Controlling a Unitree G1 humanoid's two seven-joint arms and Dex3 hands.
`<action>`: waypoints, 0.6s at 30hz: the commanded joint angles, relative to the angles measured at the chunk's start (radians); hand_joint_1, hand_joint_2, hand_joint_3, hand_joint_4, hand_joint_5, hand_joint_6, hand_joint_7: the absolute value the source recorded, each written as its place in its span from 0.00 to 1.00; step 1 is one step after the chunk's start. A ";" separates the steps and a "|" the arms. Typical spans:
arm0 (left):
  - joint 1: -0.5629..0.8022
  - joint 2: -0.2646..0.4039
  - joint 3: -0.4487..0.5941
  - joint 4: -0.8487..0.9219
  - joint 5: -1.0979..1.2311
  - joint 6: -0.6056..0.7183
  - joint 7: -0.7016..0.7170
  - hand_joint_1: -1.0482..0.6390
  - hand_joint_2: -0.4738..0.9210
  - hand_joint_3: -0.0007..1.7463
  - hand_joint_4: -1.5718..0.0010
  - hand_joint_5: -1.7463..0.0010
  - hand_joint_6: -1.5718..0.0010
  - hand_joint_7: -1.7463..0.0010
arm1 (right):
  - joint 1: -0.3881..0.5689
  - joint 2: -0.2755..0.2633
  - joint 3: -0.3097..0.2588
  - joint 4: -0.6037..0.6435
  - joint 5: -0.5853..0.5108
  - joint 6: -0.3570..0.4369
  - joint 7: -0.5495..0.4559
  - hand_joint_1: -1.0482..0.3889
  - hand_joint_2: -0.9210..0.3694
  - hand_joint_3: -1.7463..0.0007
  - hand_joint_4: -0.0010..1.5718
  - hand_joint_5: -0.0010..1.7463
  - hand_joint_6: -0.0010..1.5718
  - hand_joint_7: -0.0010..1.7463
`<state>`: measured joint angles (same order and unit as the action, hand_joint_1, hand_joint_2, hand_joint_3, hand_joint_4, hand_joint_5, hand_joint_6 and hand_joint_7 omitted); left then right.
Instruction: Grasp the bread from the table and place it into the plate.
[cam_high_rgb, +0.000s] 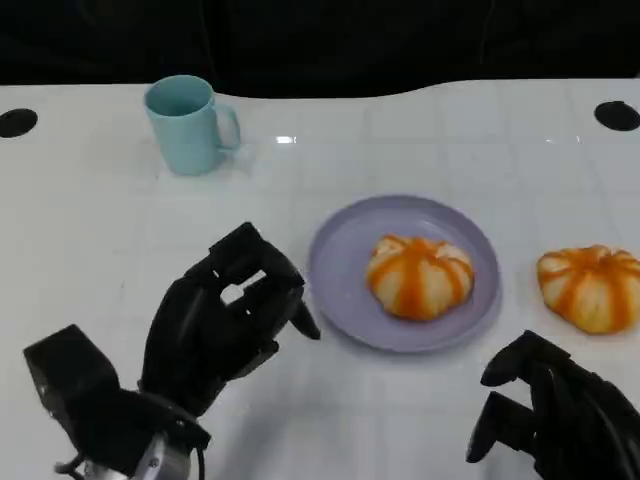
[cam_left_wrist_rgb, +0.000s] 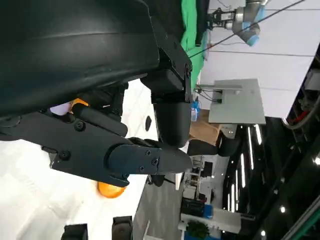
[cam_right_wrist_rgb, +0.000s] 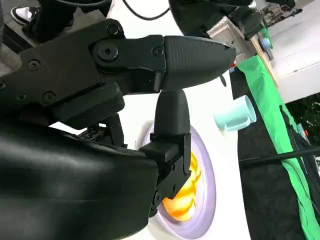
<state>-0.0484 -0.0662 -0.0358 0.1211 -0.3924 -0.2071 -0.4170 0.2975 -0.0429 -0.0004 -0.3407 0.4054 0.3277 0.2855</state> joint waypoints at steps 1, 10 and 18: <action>0.055 0.006 0.016 -0.044 -0.048 0.038 -0.031 0.26 1.00 0.21 0.53 0.00 0.65 0.01 | 0.005 -0.008 -0.005 -0.009 0.003 0.001 -0.004 0.36 0.00 0.73 0.39 1.00 0.25 0.98; 0.139 0.012 0.037 -0.095 -0.098 0.093 -0.051 0.27 1.00 0.20 0.51 0.00 0.65 0.00 | -0.001 -0.006 -0.005 -0.004 0.003 -0.008 -0.002 0.35 0.00 0.73 0.40 1.00 0.27 0.97; 0.211 0.014 0.049 -0.123 -0.110 0.123 -0.063 0.28 1.00 0.21 0.52 0.00 0.66 0.00 | 0.002 -0.006 -0.006 -0.017 0.006 0.001 -0.008 0.35 0.00 0.73 0.40 1.00 0.27 0.97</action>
<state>0.1357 -0.0648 0.0048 0.0160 -0.4905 -0.0981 -0.4697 0.2958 -0.0419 0.0013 -0.3423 0.4057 0.3277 0.2837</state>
